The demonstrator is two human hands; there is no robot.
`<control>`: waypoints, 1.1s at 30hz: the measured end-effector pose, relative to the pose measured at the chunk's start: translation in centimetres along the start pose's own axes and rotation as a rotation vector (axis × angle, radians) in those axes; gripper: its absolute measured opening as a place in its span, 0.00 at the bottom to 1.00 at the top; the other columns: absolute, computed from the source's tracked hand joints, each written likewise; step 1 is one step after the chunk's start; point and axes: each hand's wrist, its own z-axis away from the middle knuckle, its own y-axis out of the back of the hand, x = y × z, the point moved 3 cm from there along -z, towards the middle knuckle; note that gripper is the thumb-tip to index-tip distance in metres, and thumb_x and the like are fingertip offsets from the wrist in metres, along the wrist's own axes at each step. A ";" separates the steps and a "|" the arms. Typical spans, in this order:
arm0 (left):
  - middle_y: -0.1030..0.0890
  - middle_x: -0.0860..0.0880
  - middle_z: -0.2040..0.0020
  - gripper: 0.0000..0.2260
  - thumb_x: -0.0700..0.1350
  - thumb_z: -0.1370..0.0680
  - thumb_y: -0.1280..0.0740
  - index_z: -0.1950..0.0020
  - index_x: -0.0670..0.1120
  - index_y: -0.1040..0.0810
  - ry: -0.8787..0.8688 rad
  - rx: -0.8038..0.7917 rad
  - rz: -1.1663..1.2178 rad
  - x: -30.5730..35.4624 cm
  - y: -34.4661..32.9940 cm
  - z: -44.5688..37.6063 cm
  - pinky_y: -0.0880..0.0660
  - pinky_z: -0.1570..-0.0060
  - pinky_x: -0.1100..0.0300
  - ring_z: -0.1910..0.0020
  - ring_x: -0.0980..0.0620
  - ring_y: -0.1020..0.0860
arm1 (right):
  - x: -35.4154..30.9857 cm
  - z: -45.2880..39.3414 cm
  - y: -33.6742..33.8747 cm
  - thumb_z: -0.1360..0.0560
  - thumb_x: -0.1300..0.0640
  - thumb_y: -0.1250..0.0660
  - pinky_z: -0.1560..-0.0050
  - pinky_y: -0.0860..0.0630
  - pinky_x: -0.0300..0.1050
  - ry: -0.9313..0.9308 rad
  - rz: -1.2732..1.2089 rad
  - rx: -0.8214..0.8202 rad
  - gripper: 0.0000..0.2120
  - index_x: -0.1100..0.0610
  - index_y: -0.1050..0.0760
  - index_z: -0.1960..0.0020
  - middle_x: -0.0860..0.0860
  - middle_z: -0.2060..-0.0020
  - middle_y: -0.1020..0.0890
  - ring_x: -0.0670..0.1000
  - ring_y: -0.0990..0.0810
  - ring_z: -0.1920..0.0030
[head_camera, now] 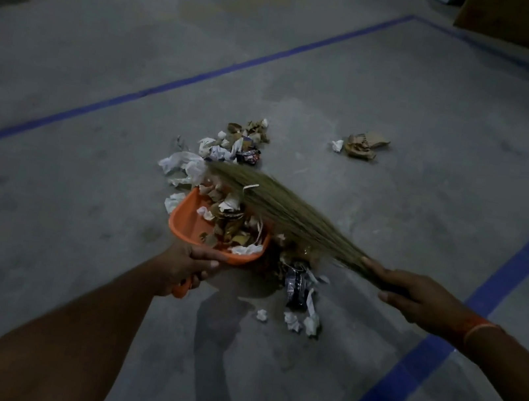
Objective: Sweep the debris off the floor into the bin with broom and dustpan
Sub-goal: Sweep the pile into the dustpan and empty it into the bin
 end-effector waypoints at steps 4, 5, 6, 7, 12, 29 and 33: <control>0.24 0.46 0.68 0.11 0.35 0.21 0.34 0.47 0.47 0.14 0.029 0.005 -0.048 -1.4 0.3 1.8 0.31 0.73 0.65 0.71 0.55 0.29 | -0.9 1.0 0.3 0.20 0.54 0.37 0.59 0.24 0.33 -0.013 -0.111 0.052 0.30 0.32 0.45 0.26 0.45 0.35 0.25 0.42 0.21 0.63; 0.24 0.46 0.68 0.11 0.35 0.21 0.34 0.47 0.47 0.14 0.032 0.012 -0.062 -1.7 0.4 2.4 0.31 0.73 0.65 0.72 0.55 0.29 | -1.1 1.2 0.3 0.20 0.54 0.37 0.60 0.23 0.36 -0.022 -0.118 0.056 0.30 0.31 0.45 0.26 0.45 0.35 0.24 0.45 0.21 0.65; 0.24 0.46 0.68 0.11 0.36 0.21 0.34 0.47 0.46 0.14 0.035 0.022 -0.072 -2.0 0.5 2.8 0.31 0.73 0.65 0.72 0.55 0.29 | -1.3 1.4 0.4 0.20 0.54 0.37 0.60 0.22 0.38 -0.033 -0.121 0.058 0.30 0.30 0.45 0.27 0.46 0.35 0.24 0.47 0.21 0.65; 0.23 0.45 0.68 0.10 0.36 0.21 0.33 0.46 0.46 0.14 0.039 0.029 -0.078 -2.3 0.6 3.2 0.31 0.73 0.64 0.72 0.55 0.29 | -1.5 1.5 0.4 0.20 0.54 0.37 0.60 0.21 0.40 -0.045 -0.129 0.056 0.30 0.30 0.45 0.27 0.46 0.36 0.23 0.49 0.21 0.65; 0.23 0.45 0.67 0.10 0.35 0.21 0.33 0.46 0.45 0.14 0.034 0.047 -0.062 -4.1 0.2 6.3 0.31 0.71 0.62 0.69 0.53 0.28 | -1.6 3.3 -0.2 0.20 0.54 0.37 0.61 0.19 0.47 -0.102 -0.248 0.058 0.30 0.26 0.44 0.29 0.47 0.42 0.20 0.51 0.22 0.66; 0.25 0.42 0.68 0.08 0.37 0.28 0.27 0.50 0.41 0.13 0.266 -0.035 -0.133 -11.6 -1.2 16.0 0.34 0.76 0.64 0.74 0.52 0.31 | 3.2 7.0 -3.4 0.19 0.59 0.39 0.68 0.31 0.22 -0.317 -0.234 0.024 0.29 0.45 0.46 0.23 0.34 0.63 0.34 0.36 0.35 0.68; 0.25 0.43 0.68 0.24 0.49 0.40 0.17 0.48 0.41 0.14 0.285 -0.083 -0.159 -11.8 -1.6 15.0 0.32 0.75 0.63 0.73 0.54 0.29 | 3.6 6.3 -5.2 0.19 0.58 0.39 0.66 0.31 0.23 -0.289 -0.196 -0.067 0.30 0.41 0.47 0.23 0.44 0.44 0.22 0.34 0.33 0.68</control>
